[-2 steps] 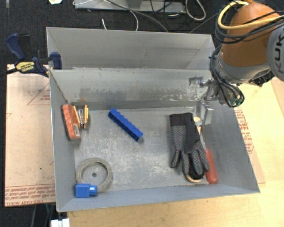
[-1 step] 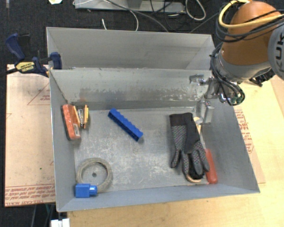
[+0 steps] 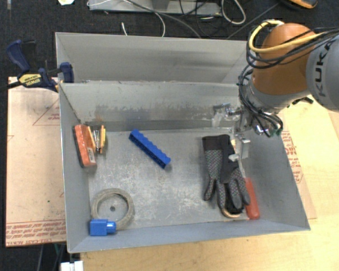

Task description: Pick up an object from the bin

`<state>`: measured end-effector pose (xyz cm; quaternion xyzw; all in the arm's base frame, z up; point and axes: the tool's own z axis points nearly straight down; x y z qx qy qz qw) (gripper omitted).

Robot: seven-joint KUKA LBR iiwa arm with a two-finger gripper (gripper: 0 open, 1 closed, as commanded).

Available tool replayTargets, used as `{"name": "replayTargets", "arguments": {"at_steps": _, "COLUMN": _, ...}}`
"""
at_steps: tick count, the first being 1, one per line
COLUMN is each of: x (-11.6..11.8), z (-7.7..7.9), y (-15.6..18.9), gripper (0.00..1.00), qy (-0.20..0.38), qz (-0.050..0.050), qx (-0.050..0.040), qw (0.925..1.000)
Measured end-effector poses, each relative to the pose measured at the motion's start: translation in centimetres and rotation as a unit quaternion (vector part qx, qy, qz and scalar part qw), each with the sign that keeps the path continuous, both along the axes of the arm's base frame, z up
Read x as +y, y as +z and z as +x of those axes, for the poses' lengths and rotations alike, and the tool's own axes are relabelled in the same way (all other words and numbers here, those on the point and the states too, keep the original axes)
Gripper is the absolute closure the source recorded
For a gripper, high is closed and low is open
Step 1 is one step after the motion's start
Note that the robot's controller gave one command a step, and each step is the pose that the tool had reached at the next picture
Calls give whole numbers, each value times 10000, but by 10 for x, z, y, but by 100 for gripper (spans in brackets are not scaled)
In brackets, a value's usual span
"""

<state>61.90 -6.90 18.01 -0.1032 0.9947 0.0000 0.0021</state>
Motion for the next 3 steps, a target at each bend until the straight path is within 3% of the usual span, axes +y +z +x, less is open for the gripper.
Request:
{"name": "replayTargets", "arguments": {"at_steps": 1, "x": 1, "z": -19, "y": -21, "gripper": 0, "qy": 988, "qz": -3, "qx": -12, "qw": 9951}}
{"name": "replayTargets", "arguments": {"at_steps": 2, "x": 0, "z": -25, "y": -40, "gripper": 0, "qy": 2683, "qz": -8, "qx": -14, "qw": 9633}}
{"name": "replayTargets", "arguments": {"at_steps": 3, "x": 8, "z": -14, "y": -110, "gripper": 0, "qy": 3967, "qz": -16, "qx": -14, "qw": 9180}}
